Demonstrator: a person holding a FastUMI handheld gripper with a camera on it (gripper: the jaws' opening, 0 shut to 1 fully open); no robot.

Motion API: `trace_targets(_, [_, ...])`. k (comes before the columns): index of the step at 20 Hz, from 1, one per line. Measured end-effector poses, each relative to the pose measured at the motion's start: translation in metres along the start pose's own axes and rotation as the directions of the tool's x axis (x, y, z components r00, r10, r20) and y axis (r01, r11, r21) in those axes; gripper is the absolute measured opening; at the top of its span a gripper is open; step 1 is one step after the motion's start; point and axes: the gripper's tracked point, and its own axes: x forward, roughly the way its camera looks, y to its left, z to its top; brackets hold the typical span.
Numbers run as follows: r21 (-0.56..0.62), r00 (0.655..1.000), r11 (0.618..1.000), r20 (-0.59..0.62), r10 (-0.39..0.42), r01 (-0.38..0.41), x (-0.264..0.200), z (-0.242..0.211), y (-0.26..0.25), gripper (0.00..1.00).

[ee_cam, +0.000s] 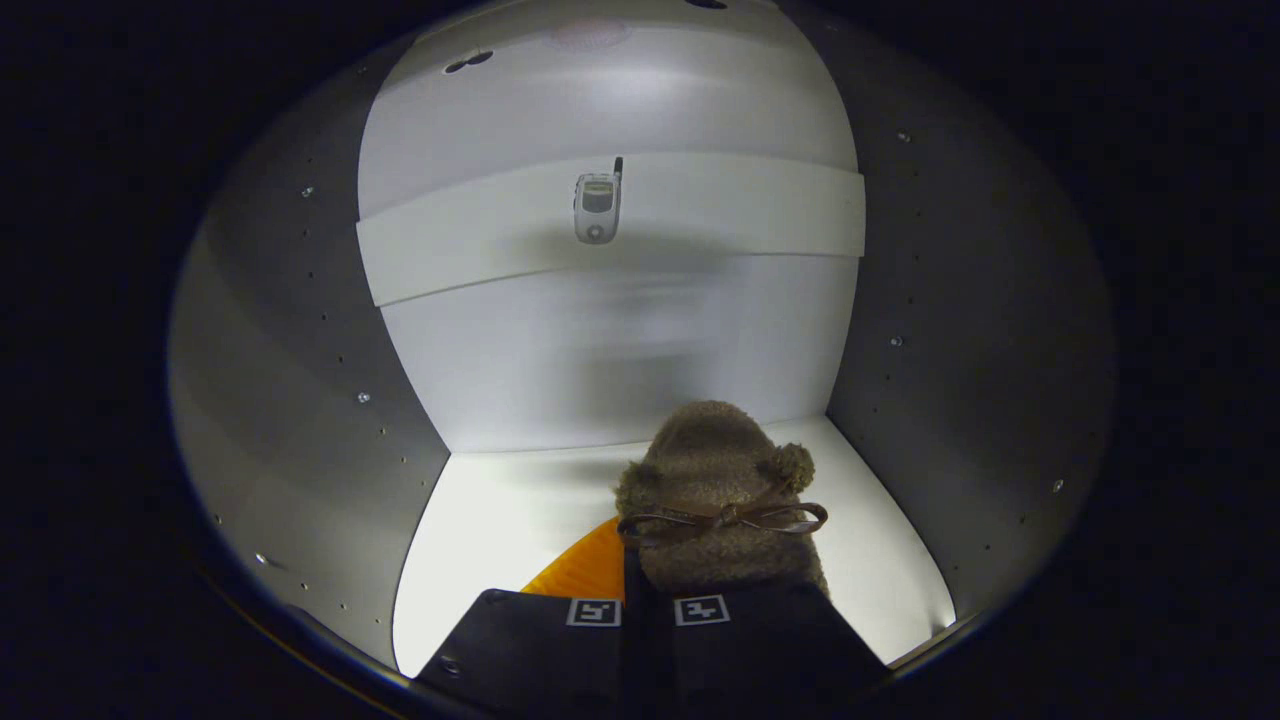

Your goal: Open the shoe cabinet door, grab the shoes and put them into the shoe cabinet, then close the shoe cabinet door.

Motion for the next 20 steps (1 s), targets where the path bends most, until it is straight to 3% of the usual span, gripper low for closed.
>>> trace_targets(5, [-0.065,0.999,0.998,-0.031,-0.012,0.01,0.001,-0.014,0.008,0.07])
trace_targets(7, [-0.082,0.998,0.996,-0.055,-0.029,0.024,0.0,-0.024,0.005,0.27])
trace_targets(9, [-0.071,0.999,0.997,-0.045,-0.02,0.017,-0.001,-0.024,0.006,0.25])
trace_targets(12, [-0.072,1.0,0.997,-0.021,-0.015,0.014,-0.014,-0.02,0.008,0.48])
trace_targets(13, [-0.07,1.0,0.997,-0.017,-0.011,0.01,-0.021,-0.019,0.01,0.48])
trace_targets(16, [-0.077,1.0,0.997,0.018,-0.008,0.009,-0.034,-0.014,0.015,0.79])
trace_targets(20, [-0.076,0.999,0.997,0.05,-0.019,0.023,-0.064,-0.008,0.015,0.92])
